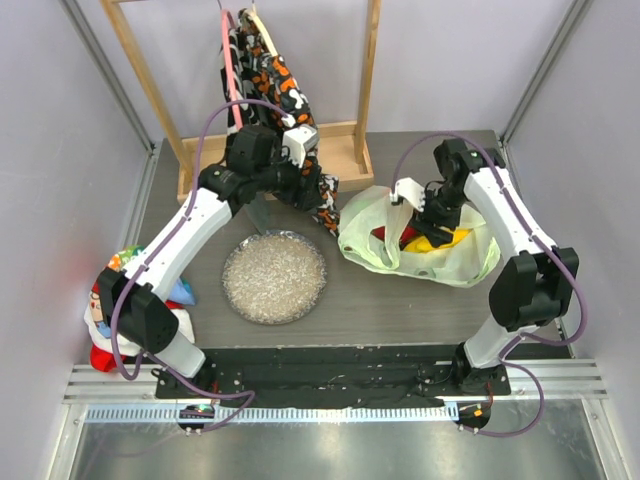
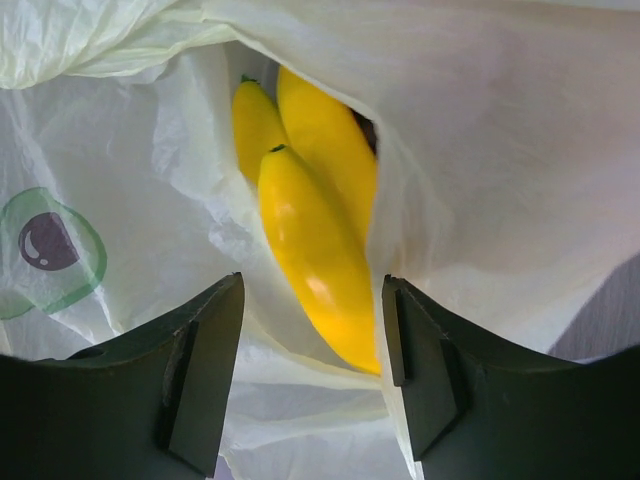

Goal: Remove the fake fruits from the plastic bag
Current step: Take out the fake fruit from the plastic bag.

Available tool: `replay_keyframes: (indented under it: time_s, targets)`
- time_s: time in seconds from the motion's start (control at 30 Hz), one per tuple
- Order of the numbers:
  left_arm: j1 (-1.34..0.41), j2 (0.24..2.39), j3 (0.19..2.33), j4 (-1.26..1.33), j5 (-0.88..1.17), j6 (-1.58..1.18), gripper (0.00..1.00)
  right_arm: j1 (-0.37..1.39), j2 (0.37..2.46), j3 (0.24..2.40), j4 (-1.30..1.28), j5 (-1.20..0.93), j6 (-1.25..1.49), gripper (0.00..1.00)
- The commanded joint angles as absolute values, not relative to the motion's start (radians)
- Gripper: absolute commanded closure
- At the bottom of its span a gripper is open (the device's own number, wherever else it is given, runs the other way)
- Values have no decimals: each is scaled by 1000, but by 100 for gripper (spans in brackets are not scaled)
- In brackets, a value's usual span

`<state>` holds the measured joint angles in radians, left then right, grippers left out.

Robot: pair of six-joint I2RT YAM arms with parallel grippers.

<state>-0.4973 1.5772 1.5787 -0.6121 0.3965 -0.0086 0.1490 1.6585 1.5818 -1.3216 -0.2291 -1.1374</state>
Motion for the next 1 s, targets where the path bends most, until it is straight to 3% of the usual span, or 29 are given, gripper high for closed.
replay_keyframes:
  time_s: [0.0, 0.5, 0.53, 0.6, 0.7, 0.97]
  targets:
    - [-491, 1578, 1601, -617, 411, 23, 27, 156, 1623, 1508, -1292, -184, -1189, 34]
    - [-491, 1568, 1580, -634, 383, 60, 27, 152, 1698, 1440, -1091, -95, -1206, 35]
    - [-491, 1565, 1580, -634, 383, 64, 27, 152, 1695, 1437, -1085, -91, -1207, 39]
    - [-491, 1559, 1578, -632, 382, 66, 27, 150, 1680, 1448, -1086, -78, -1200, 60]
    - [-489, 1552, 1583, -632, 374, 74, 27, 144, 1626, 1502, -1098, -87, -1171, 78]
    - [-485, 1549, 1615, -617, 357, 86, 27, 144, 1402, 1703, -1186, -195, -1027, 82]
